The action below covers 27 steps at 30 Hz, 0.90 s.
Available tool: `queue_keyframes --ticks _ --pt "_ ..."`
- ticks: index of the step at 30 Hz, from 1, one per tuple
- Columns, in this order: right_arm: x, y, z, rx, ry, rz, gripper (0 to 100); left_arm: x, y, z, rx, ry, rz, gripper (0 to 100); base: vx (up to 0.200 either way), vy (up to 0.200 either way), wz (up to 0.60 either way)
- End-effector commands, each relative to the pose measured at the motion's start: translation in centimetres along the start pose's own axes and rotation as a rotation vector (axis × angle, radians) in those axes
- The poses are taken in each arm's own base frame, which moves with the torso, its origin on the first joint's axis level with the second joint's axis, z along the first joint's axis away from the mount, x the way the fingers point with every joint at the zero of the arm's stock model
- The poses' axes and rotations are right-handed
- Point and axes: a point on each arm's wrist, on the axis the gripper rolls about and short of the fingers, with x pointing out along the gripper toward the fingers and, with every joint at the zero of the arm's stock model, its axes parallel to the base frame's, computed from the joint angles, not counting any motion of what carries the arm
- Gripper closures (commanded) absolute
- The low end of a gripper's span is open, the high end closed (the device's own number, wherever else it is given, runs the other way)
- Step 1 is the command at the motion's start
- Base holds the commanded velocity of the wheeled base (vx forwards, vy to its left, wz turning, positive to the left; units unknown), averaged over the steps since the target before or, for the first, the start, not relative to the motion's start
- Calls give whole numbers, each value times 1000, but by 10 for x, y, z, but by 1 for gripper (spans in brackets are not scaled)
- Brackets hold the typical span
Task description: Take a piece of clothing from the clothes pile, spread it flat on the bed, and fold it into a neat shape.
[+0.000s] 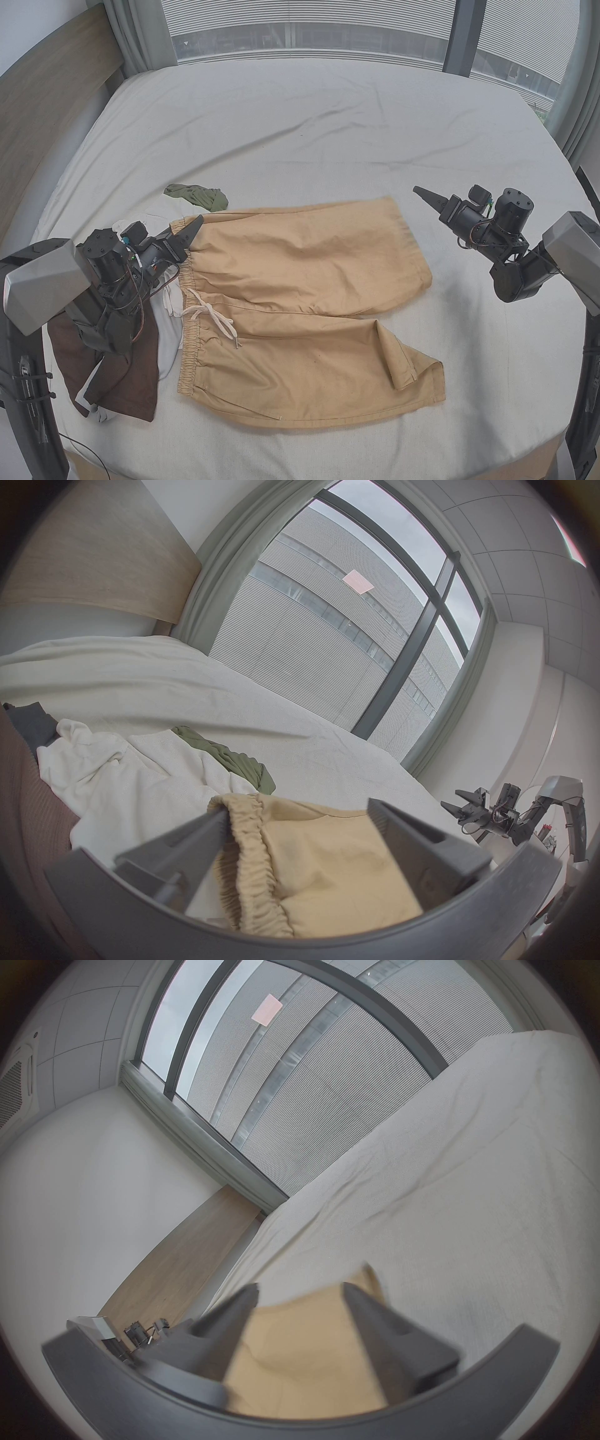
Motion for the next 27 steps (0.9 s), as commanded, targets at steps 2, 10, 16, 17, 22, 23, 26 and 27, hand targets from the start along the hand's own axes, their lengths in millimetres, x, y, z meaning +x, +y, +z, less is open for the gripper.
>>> queue_keyframes --ticks 2,10,16,17,22,23,26,27 --pt "-16 14 -3 -24 17 -11 0 -4 -3 6 5 -5 -1 0 0 0 0" --pt "-90 64 -35 -102 142 -32 0 -58 -27 31 -10 62 -18 0 0 0 0" --pt "-119 84 -52 -74 225 -42 0 -82 -25 26 1 140 -23 0 0 0 0" --pt "-119 84 -52 -74 225 -42 0 -82 -25 26 1 140 -23 0 0 0 0" --pt "-127 86 -55 -79 239 -51 0 -89 -23 27 20 150 -17 0 0 0 0" --pt "-130 87 -57 -73 252 -53 0 -90 -24 26 17 156 -17 0 0 0 0" --pt "-135 88 -64 -59 282 -60 0 -92 -26 25 14 172 -42 0 0 0 0" --pt "-136 89 -68 -50 300 -61 0 -95 -28 24 10 182 -48 0 0 0 0"
